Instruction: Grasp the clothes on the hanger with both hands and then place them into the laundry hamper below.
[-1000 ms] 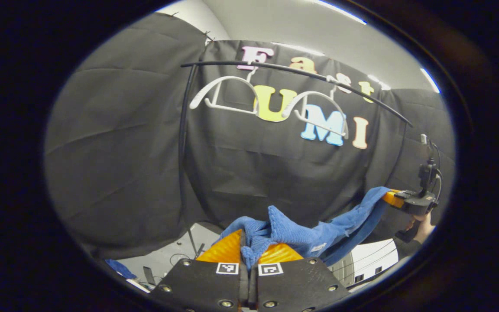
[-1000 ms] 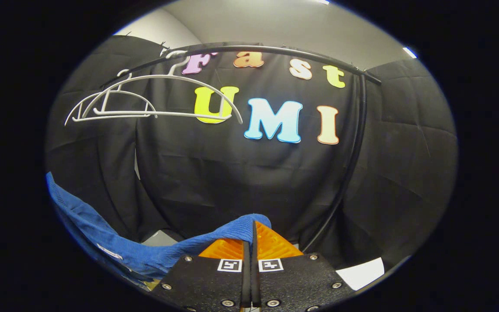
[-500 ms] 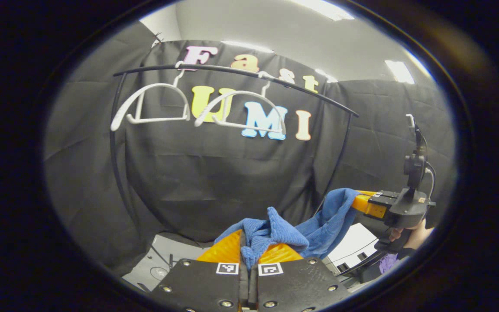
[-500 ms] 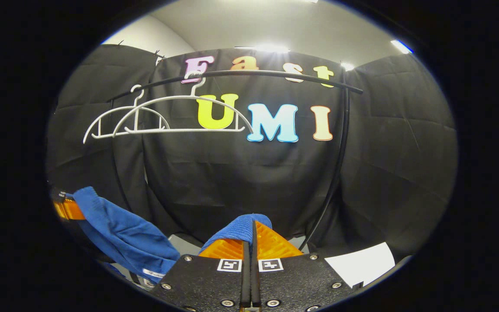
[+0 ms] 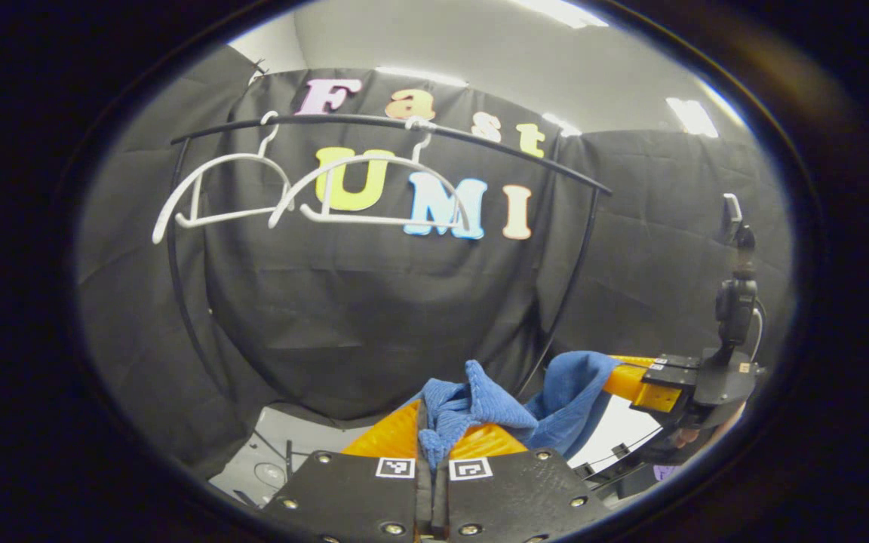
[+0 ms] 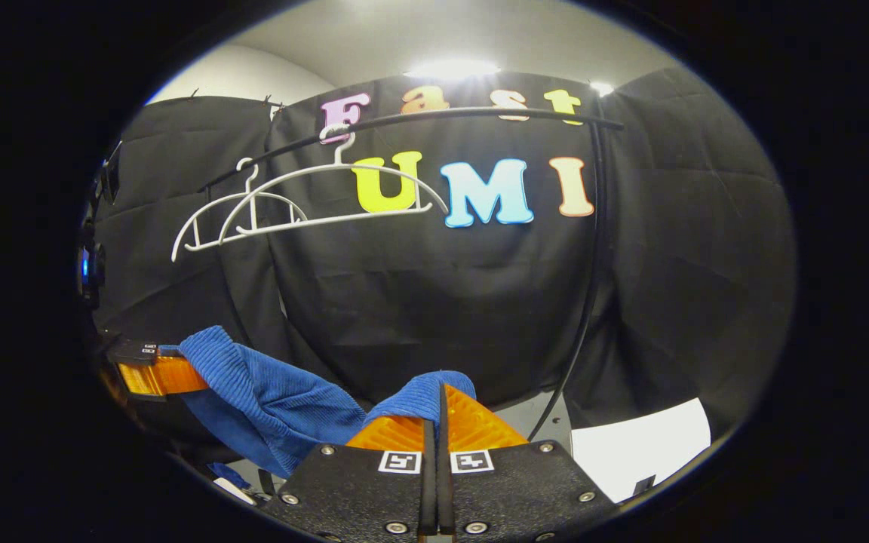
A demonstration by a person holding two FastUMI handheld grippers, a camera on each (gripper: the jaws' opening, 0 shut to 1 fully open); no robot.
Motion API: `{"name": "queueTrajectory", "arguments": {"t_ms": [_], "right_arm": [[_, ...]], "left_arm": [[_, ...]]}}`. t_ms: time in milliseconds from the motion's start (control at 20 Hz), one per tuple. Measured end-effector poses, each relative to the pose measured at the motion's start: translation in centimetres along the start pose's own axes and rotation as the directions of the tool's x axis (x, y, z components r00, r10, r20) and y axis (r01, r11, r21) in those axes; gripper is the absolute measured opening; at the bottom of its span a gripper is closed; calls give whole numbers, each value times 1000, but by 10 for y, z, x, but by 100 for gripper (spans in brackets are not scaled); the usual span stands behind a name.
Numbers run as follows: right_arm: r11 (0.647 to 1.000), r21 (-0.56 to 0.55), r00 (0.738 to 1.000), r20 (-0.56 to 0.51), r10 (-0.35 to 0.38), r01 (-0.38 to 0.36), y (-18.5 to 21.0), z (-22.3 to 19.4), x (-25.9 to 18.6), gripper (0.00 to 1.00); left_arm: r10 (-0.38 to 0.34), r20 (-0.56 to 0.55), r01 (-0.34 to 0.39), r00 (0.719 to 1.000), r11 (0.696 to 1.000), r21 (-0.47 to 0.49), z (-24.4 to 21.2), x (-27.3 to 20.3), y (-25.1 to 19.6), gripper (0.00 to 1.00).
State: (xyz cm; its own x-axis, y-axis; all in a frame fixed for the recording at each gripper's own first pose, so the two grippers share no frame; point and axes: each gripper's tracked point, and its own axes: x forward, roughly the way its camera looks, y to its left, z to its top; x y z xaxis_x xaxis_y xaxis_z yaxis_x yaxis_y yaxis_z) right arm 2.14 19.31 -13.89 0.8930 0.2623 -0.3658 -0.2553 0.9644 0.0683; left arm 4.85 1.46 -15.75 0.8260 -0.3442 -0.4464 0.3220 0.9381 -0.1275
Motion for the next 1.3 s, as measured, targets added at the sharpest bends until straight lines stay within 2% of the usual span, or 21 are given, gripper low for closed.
{"name": "queueTrajectory", "arguments": {"t_ms": [50,100,300,400,550,750,900,1050,1300], "right_arm": [[1000,-10,1000,-19,8,-8,-4,-11,3,0],[1000,-18,999,-39,17,-18,-9,-23,6,0],[998,16,988,-137,66,-65,-15,-77,18,0],[998,26,980,-189,65,-61,-18,-103,24,0],[998,19,964,-259,55,-52,-13,-128,35,0],[999,28,946,-323,37,-30,-4,-154,58,0],[998,65,925,-380,16,9,6,-180,71,1],[997,55,909,-416,-20,47,9,-193,86,1],[989,104,872,-488,-40,104,22,-238,101,1]], "left_arm": [[27,-25,-27,999,999,-26,-14,3,3,4],[49,-48,-52,998,997,-53,-28,7,7,2],[128,-147,-148,981,980,-136,-89,24,16,2],[152,-188,-179,970,975,-132,-114,32,19,1],[167,-231,-193,958,977,-93,-153,44,22,2],[169,-281,-198,945,977,-77,-187,69,50,2],[162,-319,-192,934,979,-64,-216,85,71,1],[151,-362,-183,920,981,-55,-250,98,90,2],[140,-418,-163,897,986,-22,-292,122,109,2]]}}
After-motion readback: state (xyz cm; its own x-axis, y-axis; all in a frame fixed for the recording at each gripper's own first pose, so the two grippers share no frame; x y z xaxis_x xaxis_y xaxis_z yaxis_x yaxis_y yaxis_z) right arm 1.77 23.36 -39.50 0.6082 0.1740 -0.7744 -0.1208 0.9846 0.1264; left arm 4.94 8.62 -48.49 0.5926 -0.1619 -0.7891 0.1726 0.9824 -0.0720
